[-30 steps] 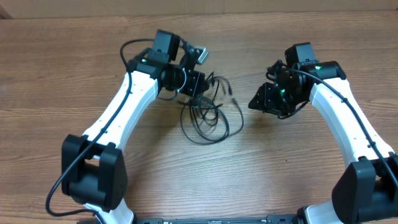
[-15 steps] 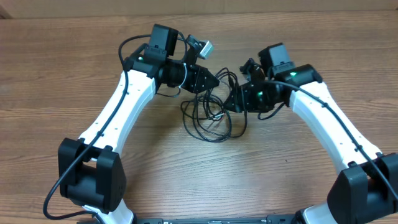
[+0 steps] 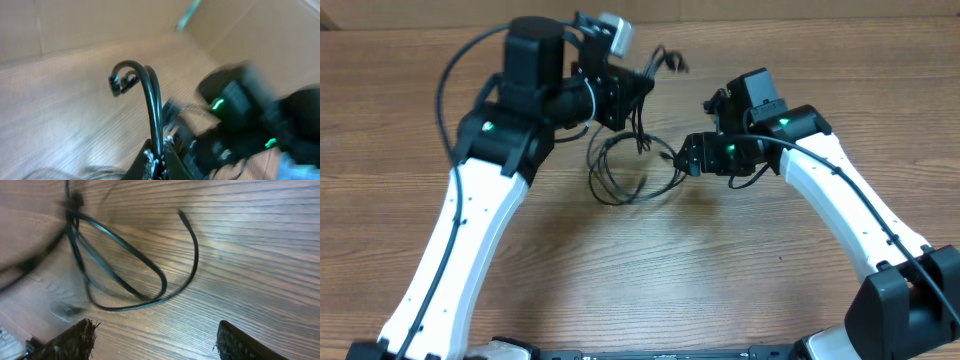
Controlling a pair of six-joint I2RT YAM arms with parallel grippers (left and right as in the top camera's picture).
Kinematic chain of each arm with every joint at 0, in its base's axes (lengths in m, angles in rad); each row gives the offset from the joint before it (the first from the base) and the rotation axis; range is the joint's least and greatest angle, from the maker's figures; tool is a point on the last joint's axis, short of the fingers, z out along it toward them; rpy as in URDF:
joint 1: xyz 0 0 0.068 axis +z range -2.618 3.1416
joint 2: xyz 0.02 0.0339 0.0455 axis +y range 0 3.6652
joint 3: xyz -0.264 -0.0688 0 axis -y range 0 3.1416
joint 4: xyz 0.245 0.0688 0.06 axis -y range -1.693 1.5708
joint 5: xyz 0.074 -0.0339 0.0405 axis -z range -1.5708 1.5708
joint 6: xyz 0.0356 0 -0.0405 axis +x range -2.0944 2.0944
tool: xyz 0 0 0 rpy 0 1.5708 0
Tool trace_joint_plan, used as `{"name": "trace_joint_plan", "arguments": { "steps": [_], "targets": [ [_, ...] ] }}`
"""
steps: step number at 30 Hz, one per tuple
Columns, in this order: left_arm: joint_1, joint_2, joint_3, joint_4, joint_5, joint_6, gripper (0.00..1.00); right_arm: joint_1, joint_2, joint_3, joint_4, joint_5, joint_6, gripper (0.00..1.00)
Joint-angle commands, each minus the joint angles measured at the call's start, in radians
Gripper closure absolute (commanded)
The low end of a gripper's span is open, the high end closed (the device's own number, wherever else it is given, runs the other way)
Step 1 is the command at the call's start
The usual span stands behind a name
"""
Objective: Untangle cables
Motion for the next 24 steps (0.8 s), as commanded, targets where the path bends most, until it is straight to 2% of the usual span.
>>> {"name": "trace_joint_plan", "arguments": {
  "steps": [1,4,6,8,9,11,13,14,15,18,24],
  "targets": [
    [0.004,-0.034,0.022,0.054,0.031,-0.144,0.96,0.029,-0.01,0.015,0.018,-0.033,-0.027,0.2],
    [0.004,-0.042,0.022,0.138,0.115,-0.193,0.96,0.038,-0.01,0.015,0.062,-0.033,-0.027,0.14],
    [0.004,-0.042,0.022,0.169,0.15,-0.211,0.96,0.039,-0.01,0.014,0.101,-0.023,-0.027,0.15],
    [0.004,-0.042,0.022,0.179,0.167,-0.225,0.96,0.039,-0.008,0.014,0.138,0.01,-0.027,0.22],
    [0.004,-0.042,0.022,0.179,0.168,-0.225,0.96,0.039,-0.005,0.014,0.159,0.04,-0.026,0.28],
    [0.005,-0.042,0.022,0.177,0.168,-0.224,0.96,0.039,0.006,0.014,0.187,0.106,-0.022,0.46],
    [0.012,-0.045,0.022,0.17,0.169,-0.224,0.96,0.038,0.019,0.014,0.191,0.185,0.011,0.7],
    [0.023,-0.048,0.022,0.163,0.169,-0.222,0.96,0.038,0.031,0.014,0.182,0.264,0.053,0.9],
    [0.04,-0.05,0.022,0.144,0.163,-0.214,0.96,0.038,0.042,0.014,0.156,0.383,0.148,0.96],
    [0.062,-0.05,0.021,0.048,0.082,-0.161,0.96,0.031,0.046,0.014,0.095,0.592,0.333,0.96],
    [0.071,-0.036,0.02,-0.287,-0.407,-0.107,0.96,0.011,-0.033,0.041,-0.008,0.854,0.461,0.96]
  ]
}}
